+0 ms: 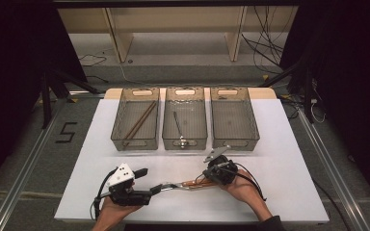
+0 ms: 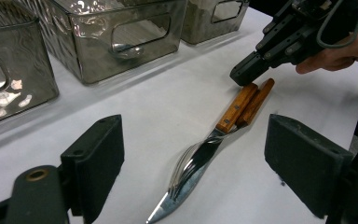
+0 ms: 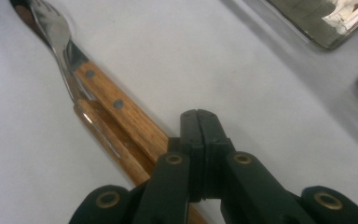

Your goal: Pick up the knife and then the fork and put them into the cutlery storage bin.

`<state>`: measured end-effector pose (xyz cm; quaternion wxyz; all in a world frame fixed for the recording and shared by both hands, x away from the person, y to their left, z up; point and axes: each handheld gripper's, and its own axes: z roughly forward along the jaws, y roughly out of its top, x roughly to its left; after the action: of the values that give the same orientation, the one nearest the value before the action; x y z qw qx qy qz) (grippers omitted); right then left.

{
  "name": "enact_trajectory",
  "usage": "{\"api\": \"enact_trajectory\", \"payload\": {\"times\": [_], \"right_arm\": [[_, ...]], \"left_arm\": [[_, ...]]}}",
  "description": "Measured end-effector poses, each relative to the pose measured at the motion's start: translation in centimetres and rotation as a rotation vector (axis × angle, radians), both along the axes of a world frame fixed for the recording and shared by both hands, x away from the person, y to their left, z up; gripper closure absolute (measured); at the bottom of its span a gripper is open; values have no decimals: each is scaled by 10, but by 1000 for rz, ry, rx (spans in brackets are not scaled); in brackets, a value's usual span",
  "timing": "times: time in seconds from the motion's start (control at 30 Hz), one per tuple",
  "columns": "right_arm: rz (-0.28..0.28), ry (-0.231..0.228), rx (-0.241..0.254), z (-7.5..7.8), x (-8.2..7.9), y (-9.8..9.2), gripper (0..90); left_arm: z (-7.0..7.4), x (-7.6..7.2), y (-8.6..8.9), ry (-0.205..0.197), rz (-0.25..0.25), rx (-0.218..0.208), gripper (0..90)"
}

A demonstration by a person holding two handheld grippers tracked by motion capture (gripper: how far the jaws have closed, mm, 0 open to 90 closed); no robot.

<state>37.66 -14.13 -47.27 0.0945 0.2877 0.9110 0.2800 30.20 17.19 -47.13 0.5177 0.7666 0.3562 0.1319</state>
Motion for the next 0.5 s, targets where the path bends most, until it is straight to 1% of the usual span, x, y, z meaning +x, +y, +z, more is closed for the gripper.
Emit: {"api": "enact_trajectory", "payload": {"times": [0.2,0.33,0.4,0.47,0.5], "right_arm": [[2,2,0,1,-3,-2,900],[10,-21,20,9,-6,-5,900],[32,-38,33,15,-8,-6,826],[63,-37,36,20,-12,-6,733],[94,-32,40,24,-15,-6,689]], "left_arm": [[0,0,0,0,0,0,197],[0,0,0,0,1,0,197],[0,0,1,0,1,0,197],[0,0,1,1,1,2,197],[0,0,1,0,2,2,197]]}}
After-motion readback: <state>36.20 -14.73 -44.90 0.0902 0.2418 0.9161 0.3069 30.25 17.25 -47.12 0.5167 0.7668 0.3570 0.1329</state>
